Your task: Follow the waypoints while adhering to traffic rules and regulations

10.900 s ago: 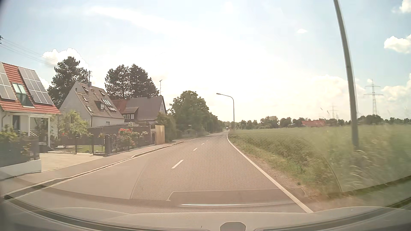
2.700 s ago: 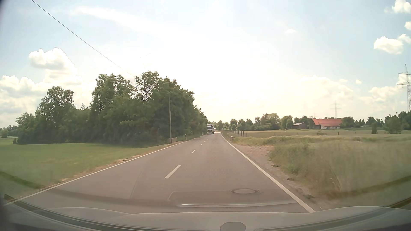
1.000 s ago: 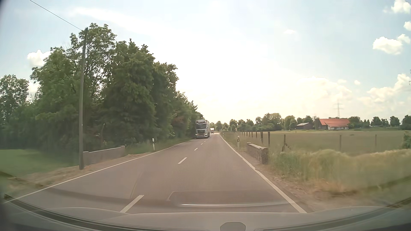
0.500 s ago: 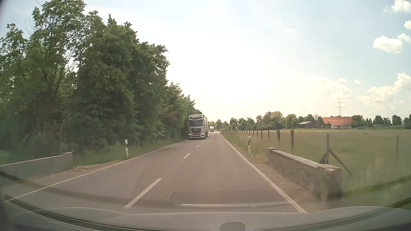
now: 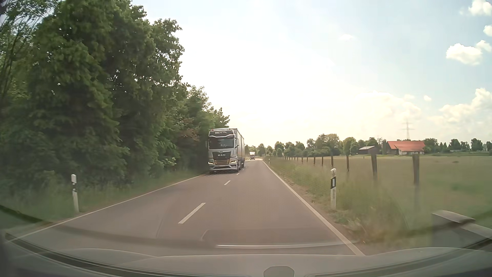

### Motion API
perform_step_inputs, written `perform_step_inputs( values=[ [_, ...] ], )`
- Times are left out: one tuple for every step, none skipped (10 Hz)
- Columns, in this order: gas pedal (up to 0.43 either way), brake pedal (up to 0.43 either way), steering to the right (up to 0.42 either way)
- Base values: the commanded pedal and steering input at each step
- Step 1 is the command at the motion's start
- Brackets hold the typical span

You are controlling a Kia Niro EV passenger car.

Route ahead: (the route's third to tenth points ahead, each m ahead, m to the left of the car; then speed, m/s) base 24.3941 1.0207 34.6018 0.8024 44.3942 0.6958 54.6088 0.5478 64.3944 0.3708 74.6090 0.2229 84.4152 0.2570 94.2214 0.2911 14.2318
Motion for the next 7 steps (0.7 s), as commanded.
perform_step_inputs(
  values=[
    [0.177, 0.0, -0.003],
    [0.177, 0.0, -0.003],
    [0.177, 0.0, -0.003],
    [0.177, 0.0, -0.003],
    [0.177, 0.0, -0.003],
    [0.177, 0.0, -0.004],
    [0.177, 0.0, -0.004]
  ],
)
